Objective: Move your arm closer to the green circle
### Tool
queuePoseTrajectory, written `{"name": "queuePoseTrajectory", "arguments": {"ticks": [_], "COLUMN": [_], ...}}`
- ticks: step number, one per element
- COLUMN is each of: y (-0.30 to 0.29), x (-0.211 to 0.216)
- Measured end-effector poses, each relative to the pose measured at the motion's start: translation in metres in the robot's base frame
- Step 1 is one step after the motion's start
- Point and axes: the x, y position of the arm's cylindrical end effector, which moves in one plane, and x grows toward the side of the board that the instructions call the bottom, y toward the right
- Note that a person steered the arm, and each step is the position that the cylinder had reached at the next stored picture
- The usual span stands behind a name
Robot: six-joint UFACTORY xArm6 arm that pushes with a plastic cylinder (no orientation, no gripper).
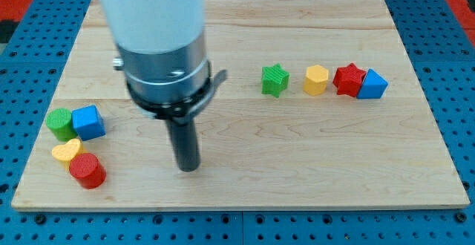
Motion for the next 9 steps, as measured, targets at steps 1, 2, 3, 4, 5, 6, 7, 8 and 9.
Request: {"name": "queuePoseTrajectory", "arguments": {"ticks": [1, 2, 3, 4, 5, 6, 7, 8, 9], "y": [-0.036, -0.058, -0.086, -0.056, -0.024, -0.036, -0.119, -0.218, -0.221], "x": [-0.004, -0.021, -0.032, -0.029, 0.014, 0.058, 0.061, 0.055, 0.025]}}
